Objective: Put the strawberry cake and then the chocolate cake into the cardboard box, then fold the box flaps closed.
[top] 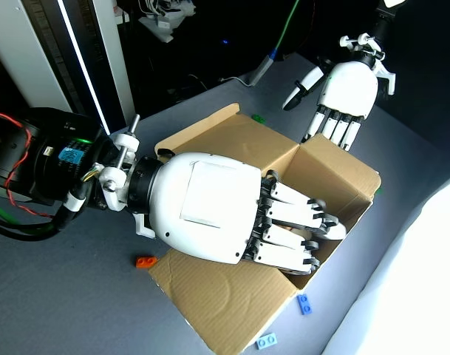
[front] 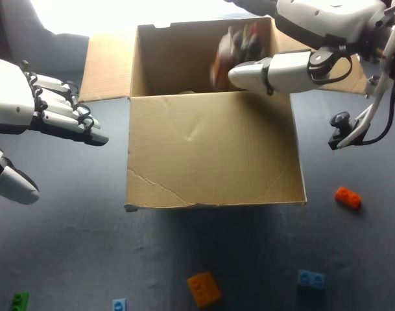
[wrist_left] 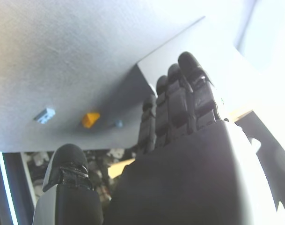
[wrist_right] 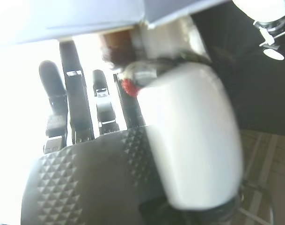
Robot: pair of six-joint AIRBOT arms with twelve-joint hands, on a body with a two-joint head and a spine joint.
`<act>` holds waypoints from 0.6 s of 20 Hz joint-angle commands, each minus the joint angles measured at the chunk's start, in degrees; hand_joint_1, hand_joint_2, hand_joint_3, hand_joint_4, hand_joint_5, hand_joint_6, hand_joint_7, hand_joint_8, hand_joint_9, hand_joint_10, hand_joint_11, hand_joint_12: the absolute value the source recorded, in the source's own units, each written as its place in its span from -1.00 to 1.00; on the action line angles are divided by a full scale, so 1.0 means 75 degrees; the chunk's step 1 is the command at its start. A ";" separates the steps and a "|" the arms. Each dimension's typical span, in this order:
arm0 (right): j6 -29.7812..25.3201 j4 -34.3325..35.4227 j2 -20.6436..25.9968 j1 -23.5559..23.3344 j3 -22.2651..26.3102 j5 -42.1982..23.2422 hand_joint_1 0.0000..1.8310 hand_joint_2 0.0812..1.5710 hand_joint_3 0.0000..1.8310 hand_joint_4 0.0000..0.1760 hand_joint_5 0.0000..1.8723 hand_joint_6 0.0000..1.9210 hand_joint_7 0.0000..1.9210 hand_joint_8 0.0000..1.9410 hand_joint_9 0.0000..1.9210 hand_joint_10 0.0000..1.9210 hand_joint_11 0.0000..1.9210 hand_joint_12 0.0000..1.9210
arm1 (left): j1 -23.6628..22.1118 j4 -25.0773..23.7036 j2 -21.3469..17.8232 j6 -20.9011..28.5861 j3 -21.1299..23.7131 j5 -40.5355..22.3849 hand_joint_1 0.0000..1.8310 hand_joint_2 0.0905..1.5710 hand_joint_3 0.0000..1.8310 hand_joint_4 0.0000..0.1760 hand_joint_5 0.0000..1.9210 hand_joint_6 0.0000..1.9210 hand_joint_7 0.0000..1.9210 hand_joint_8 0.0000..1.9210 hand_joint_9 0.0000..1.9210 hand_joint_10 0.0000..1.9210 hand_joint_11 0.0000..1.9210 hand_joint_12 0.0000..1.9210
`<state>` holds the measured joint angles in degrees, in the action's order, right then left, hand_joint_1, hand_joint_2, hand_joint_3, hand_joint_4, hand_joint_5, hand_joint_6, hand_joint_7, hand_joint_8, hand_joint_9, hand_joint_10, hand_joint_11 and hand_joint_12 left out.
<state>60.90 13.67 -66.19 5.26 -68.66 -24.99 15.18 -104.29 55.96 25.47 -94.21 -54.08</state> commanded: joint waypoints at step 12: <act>-0.0166 -0.0073 0.0874 -0.0406 0.0235 -0.0977 -0.58 0.19 -1.00 -1.00 -1.00 -1.00 -1.00 -1.00 -1.00 -1.00 -1.00 -0.97 | 0.0232 0.0891 -0.0036 -0.0711 0.0133 0.1418 -0.86 0.40 -1.00 -0.32 -0.88 -0.99 -0.83 -0.99 -0.78 -1.00 -1.00 -0.22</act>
<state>60.05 13.41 -59.24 2.92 -66.39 -25.39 17.26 -100.82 55.96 20.03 -93.01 -43.90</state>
